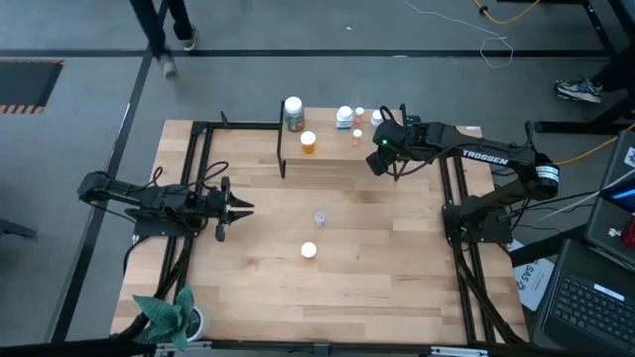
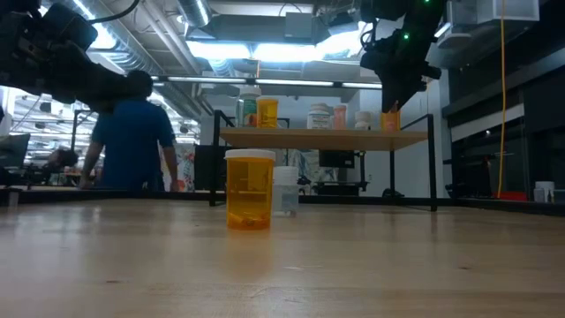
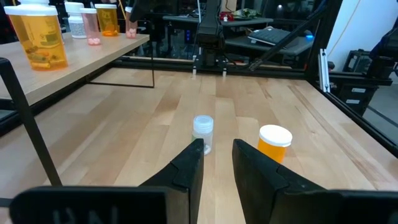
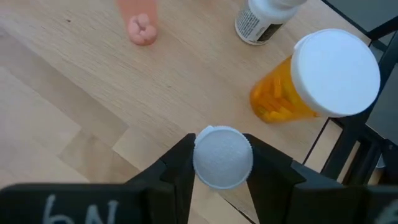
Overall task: Pick and place medicine bottles onto shelf by color
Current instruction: Put the red pill bottle on the shelf
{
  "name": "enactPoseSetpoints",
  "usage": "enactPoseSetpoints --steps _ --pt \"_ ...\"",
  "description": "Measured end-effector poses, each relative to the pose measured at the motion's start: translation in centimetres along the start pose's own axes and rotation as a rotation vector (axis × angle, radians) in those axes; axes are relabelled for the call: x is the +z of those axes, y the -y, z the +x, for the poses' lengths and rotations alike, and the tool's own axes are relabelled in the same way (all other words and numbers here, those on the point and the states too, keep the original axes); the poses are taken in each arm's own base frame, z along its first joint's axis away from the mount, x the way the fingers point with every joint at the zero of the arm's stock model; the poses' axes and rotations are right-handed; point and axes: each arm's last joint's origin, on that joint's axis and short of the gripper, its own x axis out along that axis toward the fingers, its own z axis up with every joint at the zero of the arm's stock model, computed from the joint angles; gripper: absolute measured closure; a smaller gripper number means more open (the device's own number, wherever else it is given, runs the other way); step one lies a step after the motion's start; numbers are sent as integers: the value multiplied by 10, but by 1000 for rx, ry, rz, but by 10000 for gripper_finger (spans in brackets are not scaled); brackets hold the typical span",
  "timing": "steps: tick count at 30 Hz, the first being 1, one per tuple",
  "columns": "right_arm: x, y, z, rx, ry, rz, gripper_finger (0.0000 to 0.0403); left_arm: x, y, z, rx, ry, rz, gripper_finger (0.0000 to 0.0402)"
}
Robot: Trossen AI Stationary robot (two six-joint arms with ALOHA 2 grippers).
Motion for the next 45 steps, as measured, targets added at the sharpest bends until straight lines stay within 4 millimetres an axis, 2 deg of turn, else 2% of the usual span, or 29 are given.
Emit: enactPoseSetpoints --steps 36,45 --pt "4 2 2 22 7 -5 263 0 0 0 0 0 0 321" --pt "4 3 2 5 14 -9 211 0 0 0 0 1 0 321"
